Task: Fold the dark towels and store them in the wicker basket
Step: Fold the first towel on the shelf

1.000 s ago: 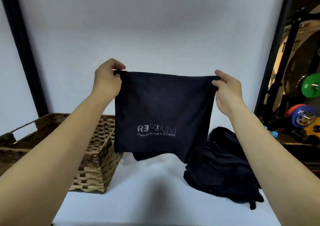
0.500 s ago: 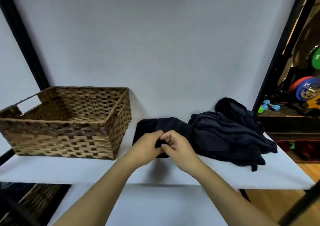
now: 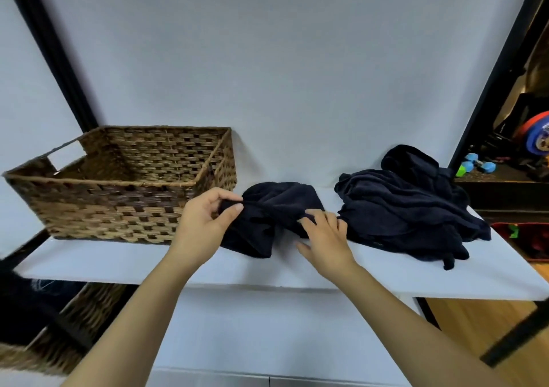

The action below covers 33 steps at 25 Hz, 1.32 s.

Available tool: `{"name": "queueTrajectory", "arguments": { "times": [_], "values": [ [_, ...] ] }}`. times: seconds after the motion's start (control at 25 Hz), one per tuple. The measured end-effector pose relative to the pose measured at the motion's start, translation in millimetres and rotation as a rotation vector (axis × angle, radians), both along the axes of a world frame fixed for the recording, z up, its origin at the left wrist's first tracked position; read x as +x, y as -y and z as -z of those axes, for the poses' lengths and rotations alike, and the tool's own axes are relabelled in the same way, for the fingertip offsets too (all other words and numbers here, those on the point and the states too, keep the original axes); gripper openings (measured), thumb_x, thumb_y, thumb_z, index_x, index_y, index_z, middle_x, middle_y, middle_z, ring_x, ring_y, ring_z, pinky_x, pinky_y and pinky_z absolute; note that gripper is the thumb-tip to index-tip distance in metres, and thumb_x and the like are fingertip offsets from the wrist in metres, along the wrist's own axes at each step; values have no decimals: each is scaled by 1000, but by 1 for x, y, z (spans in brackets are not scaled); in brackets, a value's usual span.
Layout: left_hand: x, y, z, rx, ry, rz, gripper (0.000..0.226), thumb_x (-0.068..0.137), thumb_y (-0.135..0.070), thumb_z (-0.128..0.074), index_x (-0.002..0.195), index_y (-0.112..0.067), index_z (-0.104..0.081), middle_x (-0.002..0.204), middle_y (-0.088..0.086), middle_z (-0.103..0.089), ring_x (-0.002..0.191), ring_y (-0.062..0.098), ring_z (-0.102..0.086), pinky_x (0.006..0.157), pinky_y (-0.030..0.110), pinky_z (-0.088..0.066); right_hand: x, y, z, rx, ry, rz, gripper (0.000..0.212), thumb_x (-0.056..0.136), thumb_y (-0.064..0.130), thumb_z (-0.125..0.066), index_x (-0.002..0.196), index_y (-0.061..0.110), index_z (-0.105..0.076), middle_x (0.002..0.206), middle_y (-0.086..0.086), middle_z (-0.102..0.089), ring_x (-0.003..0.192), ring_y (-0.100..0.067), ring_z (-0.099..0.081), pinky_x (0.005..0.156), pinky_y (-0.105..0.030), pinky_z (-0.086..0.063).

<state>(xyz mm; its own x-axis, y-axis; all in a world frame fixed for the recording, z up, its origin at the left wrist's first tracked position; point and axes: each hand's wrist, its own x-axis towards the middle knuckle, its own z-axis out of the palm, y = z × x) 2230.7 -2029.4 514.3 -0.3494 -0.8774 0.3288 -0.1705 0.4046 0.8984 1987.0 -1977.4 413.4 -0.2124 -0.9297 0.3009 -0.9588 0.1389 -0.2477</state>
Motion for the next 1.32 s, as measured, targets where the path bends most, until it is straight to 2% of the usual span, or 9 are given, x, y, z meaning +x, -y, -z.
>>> {"name": "queueTrajectory", "arguments": {
  "times": [0.12,0.24,0.4,0.56,0.72,0.96,1.08,1.2,1.32],
  "values": [
    [8,4,-8,-384,374,-242,12,99,-15,-61,108,-21,-61,89,-16,-67,79,7,-65,65,26,-51,-2,15,-3,42,50,34,17,100,34,-56,111,25,-64,114,8,-59,107,-22,-50,96,-37,-30],
    [7,10,2,-668,791,-422,27,91,-8,-65,114,-20,-57,99,-6,-64,86,22,-58,59,35,-46,-8,15,-25,-15,459,-9,7,97,19,-58,96,22,-63,85,7,-67,79,-15,-60,85,-33,-45],
    [-38,0,16,-885,822,-60,57,77,-40,-72,128,-25,-53,123,-4,-60,111,22,-57,82,37,-48,-8,17,-80,201,767,-288,12,91,13,-58,92,10,-70,83,-5,-68,73,-10,-58,70,-30,-42],
    [-77,-11,25,-510,775,68,49,89,-33,-61,135,-25,-45,128,-3,-59,102,25,-62,75,36,-47,-22,17,-101,421,812,-296,24,77,28,-64,87,7,-71,78,-9,-58,73,-21,-50,67,-35,-36],
    [-77,11,16,-48,549,178,18,87,-26,-73,101,-16,-67,92,5,-72,84,19,-67,78,35,-55,-34,1,-99,279,871,-240,8,89,21,-66,96,19,-70,84,-5,-68,77,-15,-61,69,-30,-49],
    [-78,24,-6,464,133,188,15,93,-19,-70,99,-7,-75,93,13,-78,86,28,-76,79,37,-60,-17,-29,-80,167,673,-333,119,64,58,-85,153,53,-6,149,15,-33,121,-4,-56,97,-27,-50],
    [-80,19,-7,549,101,192,23,95,-25,-69,102,-4,-75,93,15,-78,85,29,-76,73,33,-59,-5,-23,-67,-33,516,-257,87,79,43,-78,147,52,-24,143,13,-50,117,-10,-60,94,-33,-53],
    [-74,19,-10,599,65,212,30,93,-32,-71,103,-4,-76,96,12,-78,88,27,-76,71,30,-58,-8,-19,-65,-181,937,-219,26,89,20,-71,114,25,-65,101,1,-75,95,-23,-71,82,-39,-59],
    [-64,23,-10,638,-15,207,26,95,-31,-68,100,-6,-75,98,11,-78,89,24,-76,71,27,-59,-8,-21,-71,-173,1298,-156,14,96,20,-67,107,13,-72,104,-9,-77,102,-27,-73,93,-45,-56]
  ]
}}
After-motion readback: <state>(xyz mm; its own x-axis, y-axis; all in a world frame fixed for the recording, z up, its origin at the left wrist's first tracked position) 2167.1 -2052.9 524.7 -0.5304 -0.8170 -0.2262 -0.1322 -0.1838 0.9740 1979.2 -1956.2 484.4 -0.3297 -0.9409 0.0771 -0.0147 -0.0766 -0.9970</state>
